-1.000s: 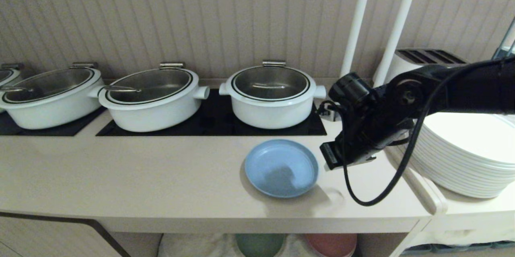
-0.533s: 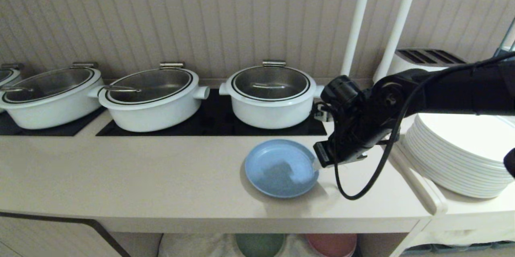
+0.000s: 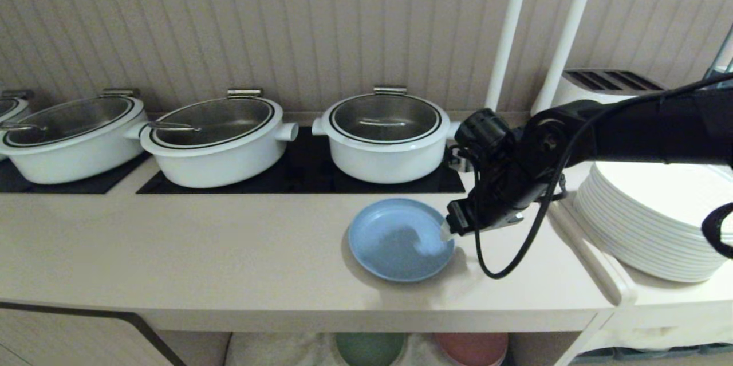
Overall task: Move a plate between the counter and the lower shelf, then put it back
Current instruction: Pick up the plate
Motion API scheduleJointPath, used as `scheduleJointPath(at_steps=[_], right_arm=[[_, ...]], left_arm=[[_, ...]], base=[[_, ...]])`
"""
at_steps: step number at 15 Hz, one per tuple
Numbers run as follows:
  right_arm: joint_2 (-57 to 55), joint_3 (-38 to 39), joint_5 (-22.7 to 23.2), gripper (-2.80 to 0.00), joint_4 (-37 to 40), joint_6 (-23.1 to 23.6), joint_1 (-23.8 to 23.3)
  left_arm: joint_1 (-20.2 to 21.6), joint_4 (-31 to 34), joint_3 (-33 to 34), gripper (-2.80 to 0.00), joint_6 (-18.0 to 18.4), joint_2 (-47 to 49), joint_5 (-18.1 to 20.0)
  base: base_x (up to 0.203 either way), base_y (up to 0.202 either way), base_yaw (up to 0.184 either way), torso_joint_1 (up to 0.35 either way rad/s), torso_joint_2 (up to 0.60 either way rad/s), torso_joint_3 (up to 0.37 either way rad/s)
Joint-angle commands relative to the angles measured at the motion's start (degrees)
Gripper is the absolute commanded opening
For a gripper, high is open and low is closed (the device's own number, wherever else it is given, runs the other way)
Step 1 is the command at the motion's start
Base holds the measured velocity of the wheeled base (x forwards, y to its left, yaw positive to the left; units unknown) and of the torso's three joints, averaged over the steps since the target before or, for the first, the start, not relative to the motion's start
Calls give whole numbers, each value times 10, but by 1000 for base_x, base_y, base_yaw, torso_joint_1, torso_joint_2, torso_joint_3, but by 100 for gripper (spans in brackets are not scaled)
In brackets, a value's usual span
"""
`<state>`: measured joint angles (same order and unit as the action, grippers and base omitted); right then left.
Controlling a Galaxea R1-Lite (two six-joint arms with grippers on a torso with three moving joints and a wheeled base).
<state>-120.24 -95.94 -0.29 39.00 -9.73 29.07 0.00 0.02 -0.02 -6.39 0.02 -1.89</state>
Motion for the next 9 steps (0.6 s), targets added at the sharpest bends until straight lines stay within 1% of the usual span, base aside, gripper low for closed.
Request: scheduleJointPath(at_steps=[1, 5, 9], right_arm=[[-9, -1, 0, 0, 4, -3, 1], [-27, -5, 2, 0, -4, -4, 1], [-54, -41, 8, 0, -2, -19, 2]], left_arm=[[0, 0, 0, -280, 0, 0, 0], [0, 0, -1, -280, 0, 0, 0], [0, 0, 0, -280, -1, 0, 0]], base=[[0, 0, 0, 0, 0, 0], [0, 0, 0, 0, 0, 0], [0, 0, 0, 0, 0, 0]])
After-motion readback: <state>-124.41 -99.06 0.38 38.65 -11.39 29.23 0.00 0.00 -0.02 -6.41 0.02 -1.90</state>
